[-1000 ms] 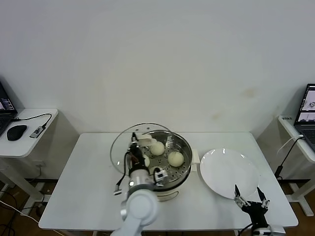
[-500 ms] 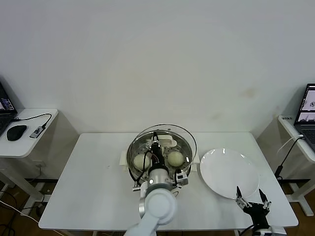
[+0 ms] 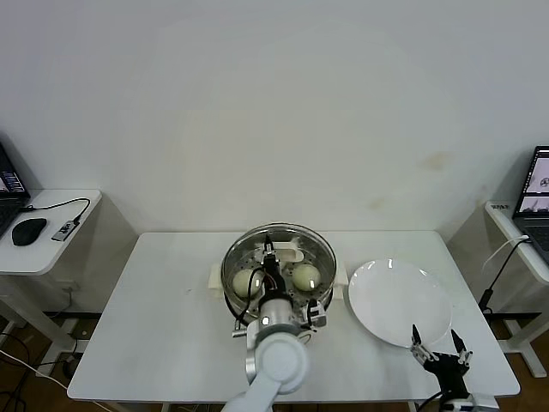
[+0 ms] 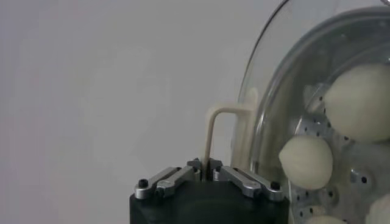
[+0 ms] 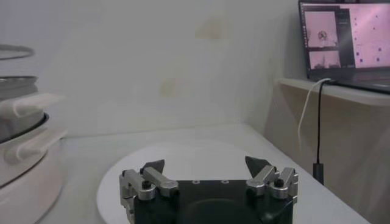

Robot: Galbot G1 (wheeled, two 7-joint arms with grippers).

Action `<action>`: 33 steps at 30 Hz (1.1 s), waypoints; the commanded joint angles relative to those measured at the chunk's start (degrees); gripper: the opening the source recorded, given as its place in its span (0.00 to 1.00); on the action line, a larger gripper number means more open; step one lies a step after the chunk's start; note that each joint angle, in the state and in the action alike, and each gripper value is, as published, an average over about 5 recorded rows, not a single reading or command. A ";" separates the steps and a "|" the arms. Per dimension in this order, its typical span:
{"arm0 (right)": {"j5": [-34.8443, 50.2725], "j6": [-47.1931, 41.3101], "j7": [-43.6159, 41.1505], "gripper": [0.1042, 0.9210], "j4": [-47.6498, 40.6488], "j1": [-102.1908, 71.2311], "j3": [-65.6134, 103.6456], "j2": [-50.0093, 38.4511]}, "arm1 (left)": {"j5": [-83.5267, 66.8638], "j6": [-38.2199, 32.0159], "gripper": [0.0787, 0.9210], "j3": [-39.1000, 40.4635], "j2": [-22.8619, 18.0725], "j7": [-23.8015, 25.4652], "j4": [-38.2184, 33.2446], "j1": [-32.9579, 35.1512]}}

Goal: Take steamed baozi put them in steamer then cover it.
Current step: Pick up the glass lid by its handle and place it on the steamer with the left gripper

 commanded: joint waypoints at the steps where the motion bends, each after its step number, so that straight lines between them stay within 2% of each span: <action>1: -0.02 -0.02 -0.05 0.88 0.16 0.15 0.01 -0.13 | 1.44 0.99 0.08 -0.33 -0.23 -0.68 0.92 0.65; 33: -0.25 0.17 -0.27 0.88 0.60 -0.34 0.00 -0.06 | -2.64 0.14 0.08 -1.27 -0.15 -3.77 3.77 0.38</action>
